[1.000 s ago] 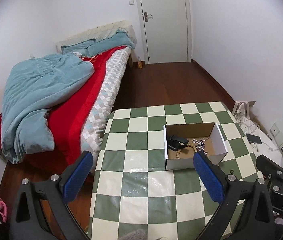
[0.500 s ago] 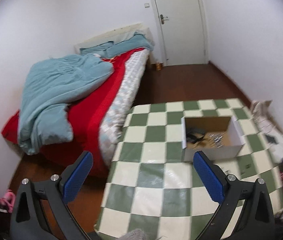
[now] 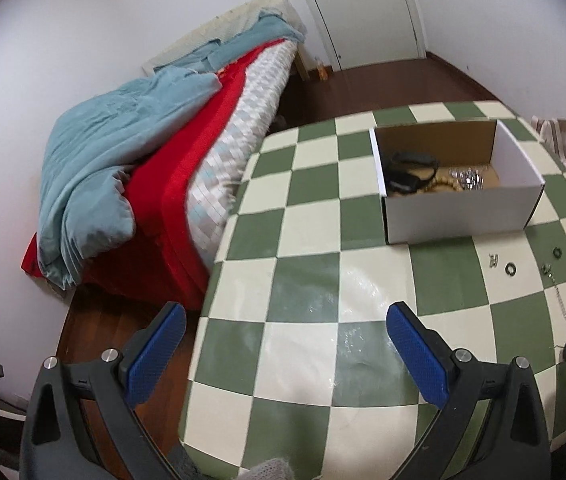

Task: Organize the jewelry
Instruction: 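Grasp the thin pendant chain with the right tool while the left tool grasps a small silver earring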

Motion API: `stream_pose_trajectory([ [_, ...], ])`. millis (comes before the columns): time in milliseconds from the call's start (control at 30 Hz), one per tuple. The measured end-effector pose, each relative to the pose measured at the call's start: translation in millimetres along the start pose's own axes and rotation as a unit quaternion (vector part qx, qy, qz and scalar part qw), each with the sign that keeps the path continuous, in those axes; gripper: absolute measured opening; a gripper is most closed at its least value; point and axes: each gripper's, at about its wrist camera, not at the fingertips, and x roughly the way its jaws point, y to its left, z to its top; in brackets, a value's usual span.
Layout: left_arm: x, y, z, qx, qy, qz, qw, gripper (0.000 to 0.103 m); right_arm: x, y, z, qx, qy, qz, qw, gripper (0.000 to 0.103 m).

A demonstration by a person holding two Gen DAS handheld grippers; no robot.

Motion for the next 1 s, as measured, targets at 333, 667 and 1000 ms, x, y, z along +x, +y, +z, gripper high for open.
stream_pose_trajectory([
  [333,25,-46,13,0.028,0.032,-0.046,0.998,0.102,7,-7,17,-0.018,-0.02,-0.037,0.999,0.005],
  [667,61,-111,39,0.03,0.085,-0.173,0.9808,0.095,11,-63,48,0.059,-0.014,-0.037,0.997,0.005],
  [1000,72,-141,40,0.053,0.096,-0.208,0.972,0.032,14,-59,47,0.055,-0.013,-0.036,0.998,0.005],
])
